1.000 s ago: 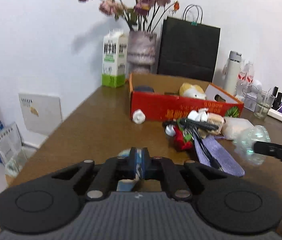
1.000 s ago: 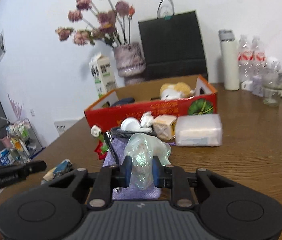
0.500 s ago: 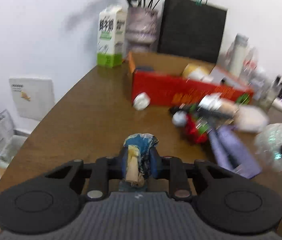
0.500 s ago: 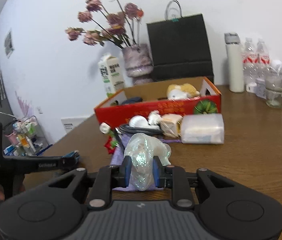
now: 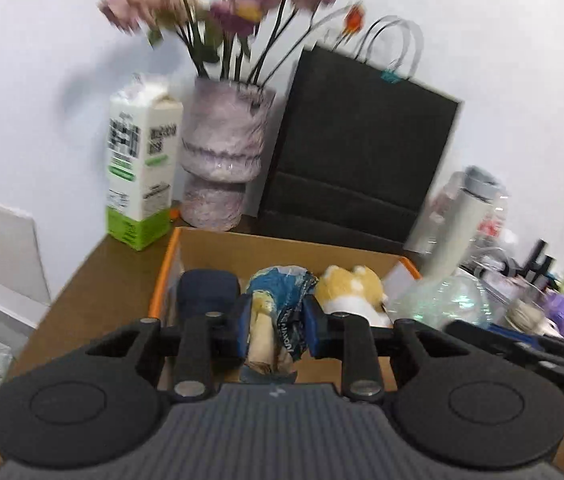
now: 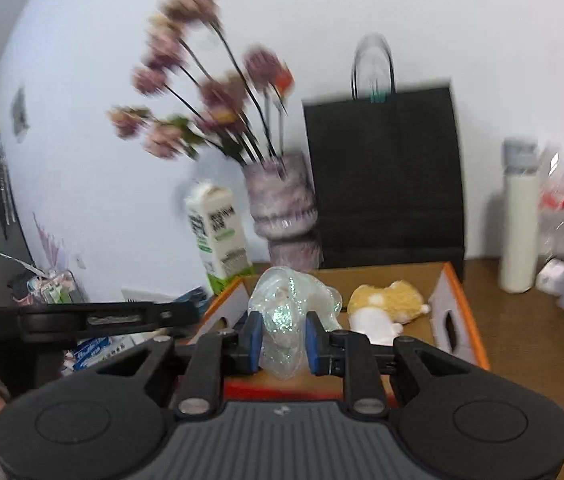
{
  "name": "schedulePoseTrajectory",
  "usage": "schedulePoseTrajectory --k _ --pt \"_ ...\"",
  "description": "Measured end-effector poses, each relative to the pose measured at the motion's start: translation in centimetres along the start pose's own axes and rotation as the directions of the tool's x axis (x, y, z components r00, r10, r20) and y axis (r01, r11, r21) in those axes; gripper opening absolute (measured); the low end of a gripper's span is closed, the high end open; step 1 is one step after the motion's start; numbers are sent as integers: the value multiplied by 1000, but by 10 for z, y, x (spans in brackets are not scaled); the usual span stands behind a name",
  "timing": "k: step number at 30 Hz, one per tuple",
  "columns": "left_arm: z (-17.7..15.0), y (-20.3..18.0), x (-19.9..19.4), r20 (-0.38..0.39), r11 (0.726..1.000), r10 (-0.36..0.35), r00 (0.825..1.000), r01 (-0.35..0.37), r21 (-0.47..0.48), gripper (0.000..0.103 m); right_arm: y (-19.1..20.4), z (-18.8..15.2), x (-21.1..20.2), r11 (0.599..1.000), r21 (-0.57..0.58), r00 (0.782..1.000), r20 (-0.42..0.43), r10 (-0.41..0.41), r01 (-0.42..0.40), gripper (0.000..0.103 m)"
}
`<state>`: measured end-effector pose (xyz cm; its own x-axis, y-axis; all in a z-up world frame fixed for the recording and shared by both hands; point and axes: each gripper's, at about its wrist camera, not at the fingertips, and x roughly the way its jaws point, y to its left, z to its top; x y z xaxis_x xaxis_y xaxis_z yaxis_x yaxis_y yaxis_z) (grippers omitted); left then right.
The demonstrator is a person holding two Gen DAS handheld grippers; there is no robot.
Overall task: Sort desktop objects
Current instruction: 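Carry the snack packet and plastic bag into the cardboard box and open both tools, then withdraw both tools from the box back over the table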
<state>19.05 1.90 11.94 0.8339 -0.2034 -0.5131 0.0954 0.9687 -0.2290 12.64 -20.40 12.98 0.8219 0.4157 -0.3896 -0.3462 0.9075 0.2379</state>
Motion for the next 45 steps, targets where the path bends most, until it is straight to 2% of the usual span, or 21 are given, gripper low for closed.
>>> schedulePoseTrajectory --k 2,6,7,10,12,14,15,16,17,18,19,20,23,26,28,30,33,37,40,45 --pt "6 1 37 -33 999 31 999 -31 -16 28 -8 14 41 999 19 999 -35 -37 37 21" --pt "13 8 100 -137 997 16 990 -25 -66 29 -21 25 117 996 29 989 -129 -75 80 21" --pt "14 10 110 -142 995 16 990 -29 -91 36 -27 24 133 994 48 984 -157 -86 94 21" --pt "18 18 130 -172 995 42 984 -57 -85 54 -45 20 164 985 124 975 -203 -95 122 24" --pt "20 29 131 -173 988 42 984 -66 -140 67 -51 21 179 983 142 966 -244 -82 119 26" --pt "24 39 131 -166 985 20 986 -48 -166 83 -52 22 184 982 150 969 -234 -79 116 30" --pt "25 42 130 -163 985 8 987 -36 -168 95 -51 22 187 982 139 967 -240 -89 125 41" --pt "27 44 129 -157 985 5 988 -32 -168 100 -49 22 190 982 137 966 -243 -93 130 48" --pt "27 44 128 -150 986 14 989 -39 -164 100 -47 20 192 982 136 966 -240 -92 127 53" --pt "28 44 126 -143 987 21 989 -43 -152 100 -46 17 194 983 133 966 -245 -88 123 64" --pt "30 42 124 -139 990 20 990 -39 -136 101 -46 15 194 982 135 963 -252 -91 129 69" --pt "32 41 122 -136 991 20 991 -38 -125 101 -46 13 192 981 140 963 -253 -96 134 69" --pt "37 40 107 -100 992 41 994 -53 -117 103 -48 21 181 979 154 969 -229 -97 134 76" --pt "45 33 87 -67 994 88 994 -93 -66 103 -45 33 149 972 136 970 -172 -169 193 82" --pt "48 25 69 -22 993 118 993 -118 -23 103 -45 36 117 971 127 976 -109 -188 201 94" --pt "47 20 51 -5 991 133 991 -133 -15 103 -44 35 88 973 107 977 -74 -199 206 95" --pt "33 17 22 -4 993 106 994 -106 -43 103 -40 24 50 970 42 969 -65 -238 241 95" --pt "-6 16 -22 -25 994 106 994 -106 -7 103 -33 -8 6 952 10 950 -67 -305 306 95" --pt "-55 21 -66 -10 992 127 992 -126 30 103 -20 -49 -28 959 37 957 -83 -278 281 95" --pt "-139 27 -140 34 991 119 992 -120 52 103 13 -122 -73 971 7 964 -119 -237 239 95"
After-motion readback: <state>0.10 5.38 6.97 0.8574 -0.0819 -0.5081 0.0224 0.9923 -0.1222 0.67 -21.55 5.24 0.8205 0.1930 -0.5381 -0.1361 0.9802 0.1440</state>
